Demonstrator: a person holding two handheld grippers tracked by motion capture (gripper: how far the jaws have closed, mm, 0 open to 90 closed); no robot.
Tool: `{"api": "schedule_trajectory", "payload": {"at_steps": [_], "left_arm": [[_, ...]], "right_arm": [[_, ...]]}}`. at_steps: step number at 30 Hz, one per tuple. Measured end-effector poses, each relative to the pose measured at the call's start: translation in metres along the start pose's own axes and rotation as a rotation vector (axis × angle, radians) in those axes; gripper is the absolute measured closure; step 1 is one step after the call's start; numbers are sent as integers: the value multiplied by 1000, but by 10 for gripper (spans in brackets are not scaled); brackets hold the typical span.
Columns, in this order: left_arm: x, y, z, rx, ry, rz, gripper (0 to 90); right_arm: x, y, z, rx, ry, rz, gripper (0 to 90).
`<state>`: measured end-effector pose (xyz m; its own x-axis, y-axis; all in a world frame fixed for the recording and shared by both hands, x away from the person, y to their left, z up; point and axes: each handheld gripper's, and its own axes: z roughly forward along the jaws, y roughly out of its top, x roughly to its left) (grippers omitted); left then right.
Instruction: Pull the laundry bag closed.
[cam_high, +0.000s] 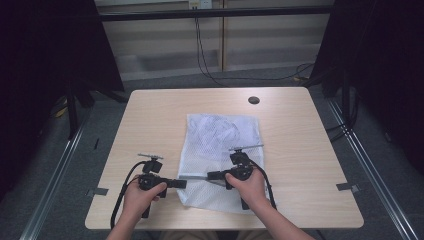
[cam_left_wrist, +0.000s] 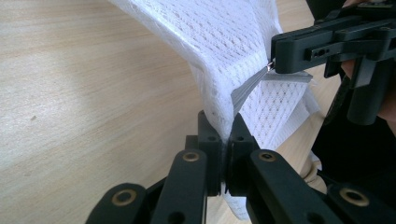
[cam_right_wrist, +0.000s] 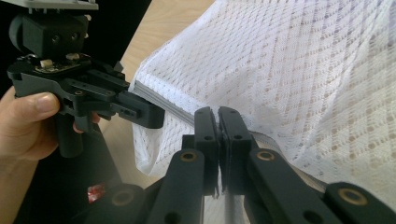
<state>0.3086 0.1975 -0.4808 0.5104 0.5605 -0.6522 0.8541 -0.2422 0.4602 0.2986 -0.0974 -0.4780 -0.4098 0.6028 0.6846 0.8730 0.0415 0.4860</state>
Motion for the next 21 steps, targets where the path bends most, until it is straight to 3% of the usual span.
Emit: {"api": "schedule_trajectory", "payload": {"at_steps": [21], "left_arm": [[1,0,-1,-4,-7,-11,876]], "right_arm": [[-2,0,-6,-1,-5,6,877]]}}
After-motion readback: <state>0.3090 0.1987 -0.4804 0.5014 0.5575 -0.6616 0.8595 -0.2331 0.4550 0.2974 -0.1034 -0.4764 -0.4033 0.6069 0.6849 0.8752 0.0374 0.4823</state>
